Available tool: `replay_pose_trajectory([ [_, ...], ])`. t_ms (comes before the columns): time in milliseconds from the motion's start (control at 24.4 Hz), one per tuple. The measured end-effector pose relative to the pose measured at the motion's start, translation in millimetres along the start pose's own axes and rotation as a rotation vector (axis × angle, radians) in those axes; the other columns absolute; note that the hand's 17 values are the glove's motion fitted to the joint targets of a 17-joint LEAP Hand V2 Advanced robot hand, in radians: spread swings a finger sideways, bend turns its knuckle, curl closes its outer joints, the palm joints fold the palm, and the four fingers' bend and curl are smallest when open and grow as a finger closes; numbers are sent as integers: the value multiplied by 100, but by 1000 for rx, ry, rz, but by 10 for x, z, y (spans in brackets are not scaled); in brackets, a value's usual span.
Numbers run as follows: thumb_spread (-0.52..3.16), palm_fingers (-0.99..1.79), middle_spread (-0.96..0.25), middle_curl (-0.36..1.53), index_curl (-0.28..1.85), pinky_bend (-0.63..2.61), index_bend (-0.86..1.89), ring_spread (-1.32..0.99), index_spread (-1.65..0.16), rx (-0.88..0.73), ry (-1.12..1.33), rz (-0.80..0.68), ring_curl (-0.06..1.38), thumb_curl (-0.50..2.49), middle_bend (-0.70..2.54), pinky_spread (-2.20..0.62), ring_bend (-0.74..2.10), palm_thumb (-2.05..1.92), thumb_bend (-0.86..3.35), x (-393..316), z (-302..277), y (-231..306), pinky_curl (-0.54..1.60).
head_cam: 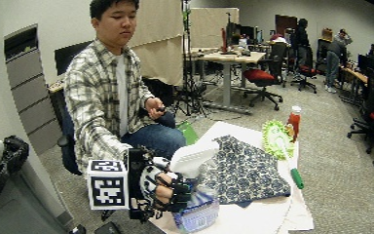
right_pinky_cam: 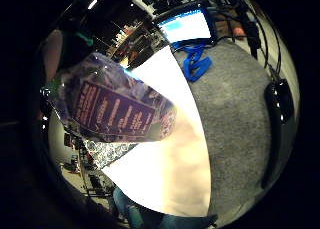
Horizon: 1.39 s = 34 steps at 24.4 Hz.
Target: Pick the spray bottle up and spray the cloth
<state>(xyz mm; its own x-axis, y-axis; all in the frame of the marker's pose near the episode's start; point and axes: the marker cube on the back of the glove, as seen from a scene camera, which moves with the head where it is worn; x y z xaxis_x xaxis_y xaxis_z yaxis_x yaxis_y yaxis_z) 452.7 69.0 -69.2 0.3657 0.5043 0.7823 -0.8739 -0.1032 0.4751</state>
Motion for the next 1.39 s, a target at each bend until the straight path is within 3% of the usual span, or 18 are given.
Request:
replay_pose_trajectory([
  [615, 82, 112, -4, 45, 32, 44, 11, -13, -21, -15, 219, -81, 43, 56, 22, -3, 47, 106, -4, -48, -498, 84, 40],
  [902, 88, 95, -3, 46, 31, 34, 8, -11, -20, -70, 79, -21, 44, 54, 22, 4, 47, 97, -4, -89, -533, 68, 39],
  [1189, 93, 49, -3, 41, 29, 40, 11, -5, -26, -248, -9, 63, 44, 53, 12, 13, 39, 90, -4, -62, -167, -21, 42],
  [1394, 94, 46, -3, 37, 28, 37, 14, -3, -27, -259, -44, 91, 40, 53, 15, 16, 37, 88, -3, -47, -33, -106, 38],
])
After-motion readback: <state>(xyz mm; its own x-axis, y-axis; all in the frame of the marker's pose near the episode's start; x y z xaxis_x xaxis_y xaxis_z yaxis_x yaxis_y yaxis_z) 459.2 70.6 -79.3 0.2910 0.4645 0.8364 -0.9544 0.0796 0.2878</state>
